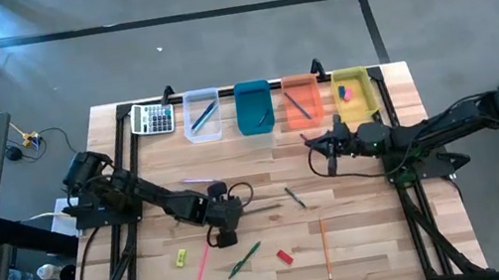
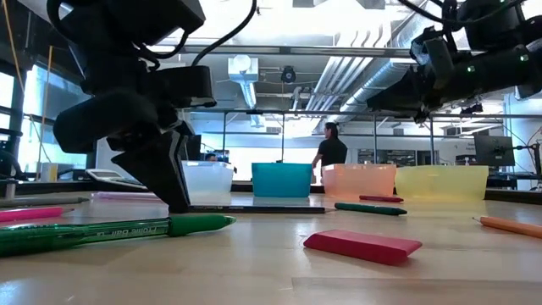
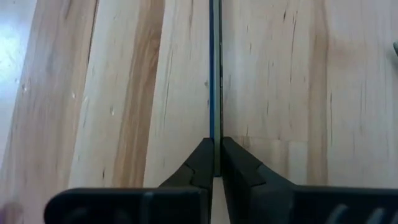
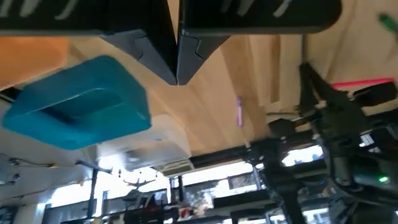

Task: Sort crayons/erasers/pens/pencils in bins
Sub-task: Put the dark blue pencil into the orange bin

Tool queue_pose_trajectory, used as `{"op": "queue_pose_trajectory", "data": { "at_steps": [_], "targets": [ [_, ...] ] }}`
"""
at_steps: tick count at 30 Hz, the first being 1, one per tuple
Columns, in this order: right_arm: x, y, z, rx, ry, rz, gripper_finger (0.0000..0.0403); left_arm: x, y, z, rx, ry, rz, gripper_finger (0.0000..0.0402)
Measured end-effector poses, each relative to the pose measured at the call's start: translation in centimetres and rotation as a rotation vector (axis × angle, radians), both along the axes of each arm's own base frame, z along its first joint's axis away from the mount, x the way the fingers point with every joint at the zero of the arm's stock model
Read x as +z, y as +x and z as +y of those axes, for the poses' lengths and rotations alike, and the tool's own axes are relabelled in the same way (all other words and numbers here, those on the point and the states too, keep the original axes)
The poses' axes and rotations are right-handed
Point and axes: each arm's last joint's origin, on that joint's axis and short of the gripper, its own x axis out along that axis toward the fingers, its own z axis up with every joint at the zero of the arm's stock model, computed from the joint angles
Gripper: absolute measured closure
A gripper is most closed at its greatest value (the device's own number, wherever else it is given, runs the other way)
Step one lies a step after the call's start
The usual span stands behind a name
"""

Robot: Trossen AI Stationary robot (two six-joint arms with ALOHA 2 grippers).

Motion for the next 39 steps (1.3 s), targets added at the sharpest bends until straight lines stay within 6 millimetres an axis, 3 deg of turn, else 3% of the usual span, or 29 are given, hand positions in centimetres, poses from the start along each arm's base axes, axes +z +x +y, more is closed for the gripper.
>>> {"op": "queue_pose_trajectory", "data": {
  "at_steps": [5,10,18,24,29,33,39],
  "targets": [
    [1.5,1.5,0.9,0.034,0.107,0.110,0.0394,0.5,0.5,0.0,-0.036,0.048,-0.003,0.0400],
    [2.0,4.0,2.2,0.151,0.191,0.224,0.0342,1.0,1.1,0.3,-0.047,0.134,-0.017,0.0401],
    [0.1,8.3,4.2,0.297,0.182,0.383,0.0239,1.2,1.5,1.0,-0.014,0.181,-0.044,0.0400],
    [-1.6,11.5,4.8,0.300,0.101,0.464,0.0221,1.4,1.7,0.9,-0.006,0.191,-0.075,0.0400],
    [-3.1,13.6,3.1,0.117,0.036,0.591,0.0231,1.4,0.5,0.5,0.023,0.256,-0.013,0.0401],
    [-3.9,14.7,0.3,0.016,0.057,0.667,0.0249,0.9,-1.2,0.6,0.063,0.163,-0.107,0.0401],
    [-4.8,15.2,-2.4,0.087,0.169,0.684,0.0272,0.9,-4.4,1.2,0.136,0.024,-0.317,0.0401]
  ]
}}
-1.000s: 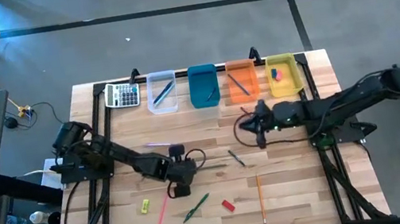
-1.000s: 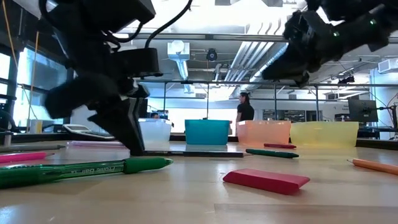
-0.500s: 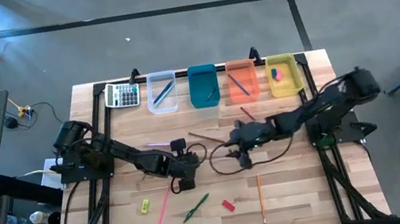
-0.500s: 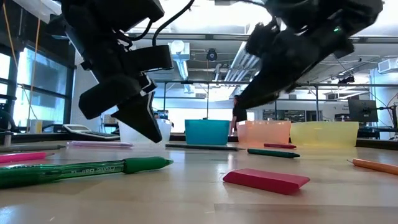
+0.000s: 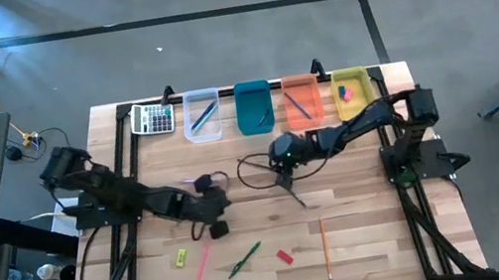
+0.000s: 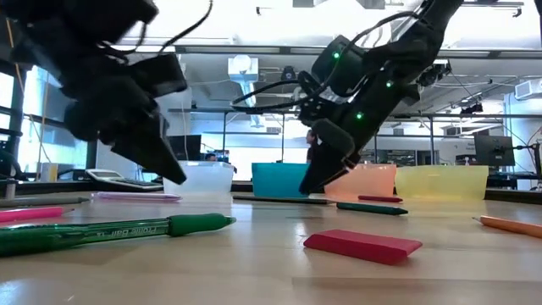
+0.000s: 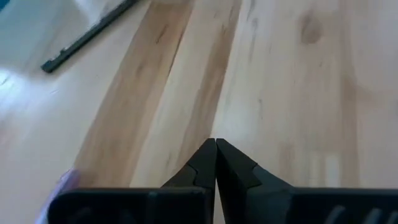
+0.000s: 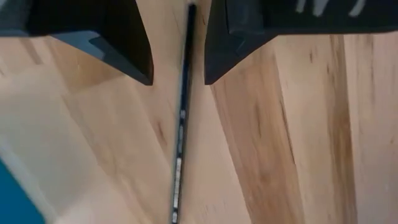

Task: Sort crayons/erasers/pens/pencils in bins
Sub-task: Put the dark blue pencil into the orange bin

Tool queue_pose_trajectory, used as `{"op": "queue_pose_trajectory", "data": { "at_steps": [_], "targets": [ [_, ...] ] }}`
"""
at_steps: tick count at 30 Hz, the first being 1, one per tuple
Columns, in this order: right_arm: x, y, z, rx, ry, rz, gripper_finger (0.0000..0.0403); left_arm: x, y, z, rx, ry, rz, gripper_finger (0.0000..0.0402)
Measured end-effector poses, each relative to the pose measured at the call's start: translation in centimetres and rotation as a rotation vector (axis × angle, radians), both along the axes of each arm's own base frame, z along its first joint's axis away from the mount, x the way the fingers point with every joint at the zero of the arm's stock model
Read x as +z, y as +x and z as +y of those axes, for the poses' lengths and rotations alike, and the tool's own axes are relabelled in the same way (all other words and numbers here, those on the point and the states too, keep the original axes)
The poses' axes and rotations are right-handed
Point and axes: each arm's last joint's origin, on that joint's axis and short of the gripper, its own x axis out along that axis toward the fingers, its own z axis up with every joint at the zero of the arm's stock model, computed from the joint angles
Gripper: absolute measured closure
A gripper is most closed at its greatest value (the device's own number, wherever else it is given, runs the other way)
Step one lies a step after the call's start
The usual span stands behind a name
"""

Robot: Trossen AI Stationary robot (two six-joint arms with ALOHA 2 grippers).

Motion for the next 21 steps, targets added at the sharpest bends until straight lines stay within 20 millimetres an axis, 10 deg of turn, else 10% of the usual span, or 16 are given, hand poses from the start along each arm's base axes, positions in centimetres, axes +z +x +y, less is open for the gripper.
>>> {"op": "queue_pose_trajectory", "data": {
  "at_steps": [21],
  "targets": [
    [-1.9,-0.3,0.8,-0.042,-0.030,0.124,0.0386,-0.2,-5.9,4.6,0.133,-0.181,-0.573,0.0401]
  ]
}}
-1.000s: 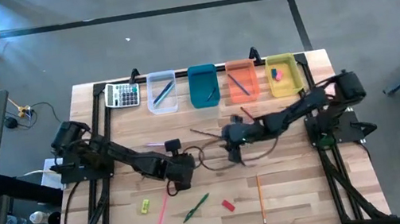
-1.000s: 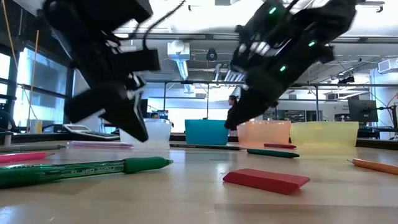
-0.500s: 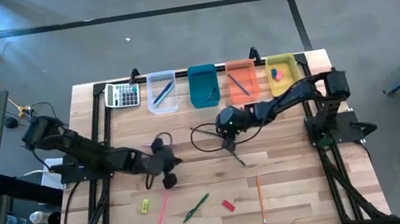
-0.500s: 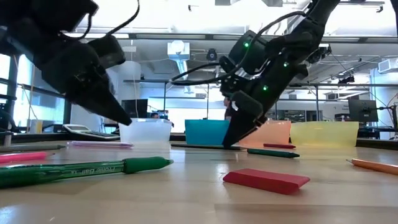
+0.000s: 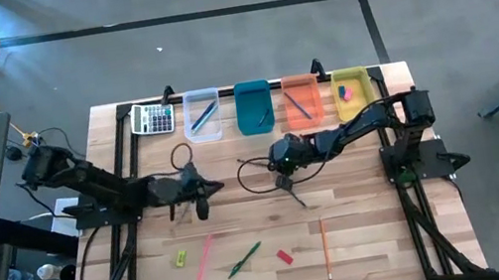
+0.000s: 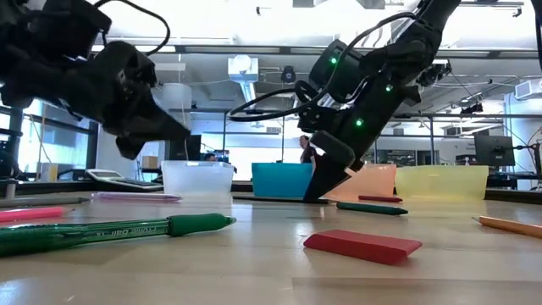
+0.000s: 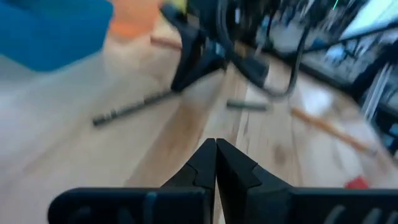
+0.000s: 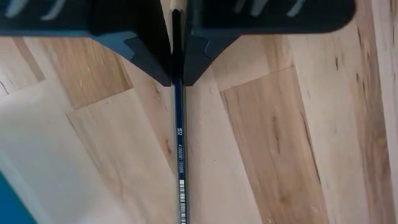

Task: Sort crayons/erasers/pens/pencils in bins
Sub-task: Put the dark blue pencil into the orange bin

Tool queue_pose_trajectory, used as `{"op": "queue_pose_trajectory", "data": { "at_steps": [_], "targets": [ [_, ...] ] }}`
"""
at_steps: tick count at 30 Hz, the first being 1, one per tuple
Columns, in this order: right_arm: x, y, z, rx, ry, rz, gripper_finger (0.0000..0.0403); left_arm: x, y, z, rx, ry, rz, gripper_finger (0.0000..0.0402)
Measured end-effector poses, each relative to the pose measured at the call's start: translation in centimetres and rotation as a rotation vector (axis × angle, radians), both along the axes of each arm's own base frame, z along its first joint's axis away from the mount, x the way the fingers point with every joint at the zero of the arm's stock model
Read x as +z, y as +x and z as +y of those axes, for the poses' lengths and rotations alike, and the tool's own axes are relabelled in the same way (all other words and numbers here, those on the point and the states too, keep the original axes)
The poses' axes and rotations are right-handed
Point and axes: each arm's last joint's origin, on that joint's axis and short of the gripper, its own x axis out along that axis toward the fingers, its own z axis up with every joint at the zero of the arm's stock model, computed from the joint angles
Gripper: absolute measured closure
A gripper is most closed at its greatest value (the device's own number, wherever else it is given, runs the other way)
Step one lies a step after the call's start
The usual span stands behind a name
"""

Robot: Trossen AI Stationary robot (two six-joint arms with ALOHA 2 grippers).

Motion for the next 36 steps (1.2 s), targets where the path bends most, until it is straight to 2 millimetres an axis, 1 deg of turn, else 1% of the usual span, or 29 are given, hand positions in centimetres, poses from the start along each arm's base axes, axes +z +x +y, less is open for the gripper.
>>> {"op": "queue_pose_trajectory", "data": {
  "at_steps": [4,13,19,22,25,29,30,33,36],
  "targets": [
    [0.5,0.3,0.0,-0.007,0.005,0.007,0.0395,0.0,-0.9,1.2,0.045,0.027,-0.067,0.0401],
    [2.7,1.1,0.0,-0.030,0.051,0.027,0.0392,0.1,-1.4,3.7,0.166,0.083,-0.062,0.0401],
    [4.0,1.4,0.0,-0.067,0.076,0.034,0.0392,0.2,-1.6,4.7,0.217,0.112,-0.066,0.0401],
    [5.2,1.5,0.0,-0.088,0.087,0.018,0.0392,0.3,-1.6,5.1,0.233,0.124,-0.064,0.0401],
    [6.8,1.0,0.0,-0.104,0.095,-0.008,0.0392,0.3,-1.7,5.4,0.250,0.127,-0.060,0.0401],
    [10.0,-0.2,-0.1,-0.124,0.069,-0.073,0.0392,0.3,-1.8,5.7,0.264,0.142,-0.053,0.0401],
    [10.7,-0.8,-0.2,-0.140,0.054,-0.070,0.0392,0.3,-1.8,5.8,0.264,0.146,-0.052,0.0401],
    [12.9,-2.6,-1.2,-0.220,0.000,-0.084,0.0392,0.3,-1.9,5.9,0.260,0.146,-0.052,0.0401],
    [14.5,-4.6,-3.1,-0.353,-0.032,-0.086,0.0392,0.3,-1.9,6.0,0.260,0.146,-0.058,0.0401]
  ]
}}
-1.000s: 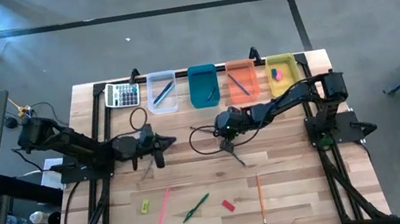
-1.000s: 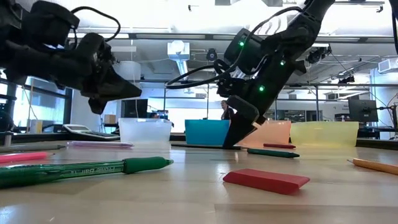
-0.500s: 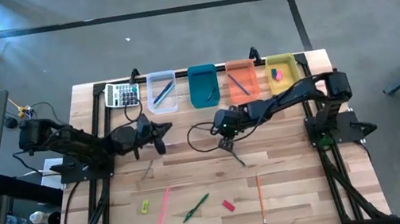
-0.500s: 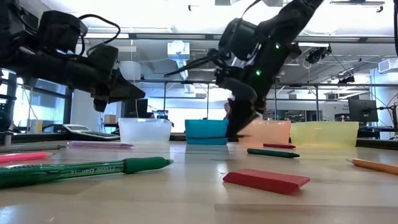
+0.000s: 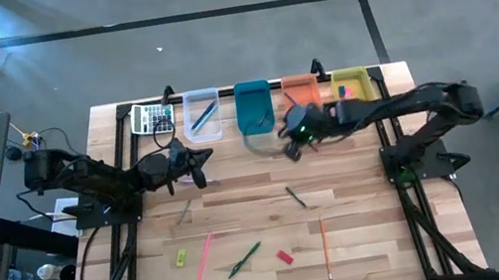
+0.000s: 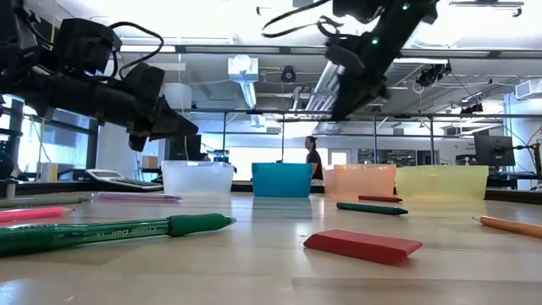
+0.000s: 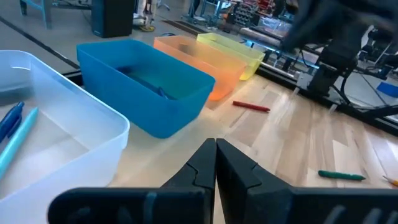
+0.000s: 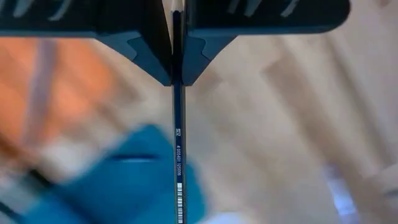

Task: Sort crayons/erasers/pens/pencils in bins
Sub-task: Put the dark blue pencil into the orange bin

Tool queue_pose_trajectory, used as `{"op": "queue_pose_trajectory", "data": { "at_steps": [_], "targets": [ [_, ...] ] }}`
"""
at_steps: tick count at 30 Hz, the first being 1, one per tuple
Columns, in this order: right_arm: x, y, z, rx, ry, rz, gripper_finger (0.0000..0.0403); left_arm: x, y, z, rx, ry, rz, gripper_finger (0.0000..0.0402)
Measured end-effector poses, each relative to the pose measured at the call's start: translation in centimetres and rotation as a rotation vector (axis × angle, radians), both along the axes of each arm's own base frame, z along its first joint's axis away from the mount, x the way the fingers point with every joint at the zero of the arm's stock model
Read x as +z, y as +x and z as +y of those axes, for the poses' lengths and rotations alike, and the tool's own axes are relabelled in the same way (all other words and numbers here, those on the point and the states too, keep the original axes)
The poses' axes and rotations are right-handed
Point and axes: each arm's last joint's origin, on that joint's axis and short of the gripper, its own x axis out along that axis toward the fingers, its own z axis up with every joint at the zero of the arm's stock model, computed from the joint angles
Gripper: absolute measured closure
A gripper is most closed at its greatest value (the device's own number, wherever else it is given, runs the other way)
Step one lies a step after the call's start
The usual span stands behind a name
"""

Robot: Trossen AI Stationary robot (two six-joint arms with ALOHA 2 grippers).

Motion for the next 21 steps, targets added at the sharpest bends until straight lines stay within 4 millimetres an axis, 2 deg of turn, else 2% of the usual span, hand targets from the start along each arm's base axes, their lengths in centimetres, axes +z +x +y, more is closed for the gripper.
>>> {"op": "queue_pose_trajectory", "data": {
  "at_steps": [5,7,11,15,21],
  "targets": [
    [0.4,-2.7,-4.6,-0.212,-0.004,0.046,0.0392,0.0,0.0,0.0,-0.004,0.002,0.001,0.0401],
    [-0.2,-3.3,-6.6,-0.269,-0.009,0.072,0.0392,0.0,0.0,0.0,-0.004,0.001,0.002,0.0401],
    [-2.8,-4.4,-9.7,-0.342,0.025,0.121,0.0392,-0.1,0.0,-0.1,-0.007,-0.002,0.006,0.0401],
    [-5.0,-5.0,-11.1,-0.376,0.069,0.142,0.0392,-0.1,0.1,-0.2,-0.017,-0.005,0.008,0.0401],
    [-6.8,-4.7,-12.6,-0.377,0.109,0.127,0.0392,-0.1,0.1,-0.2,-0.015,-0.012,0.008,0.0402]
  ]
}}
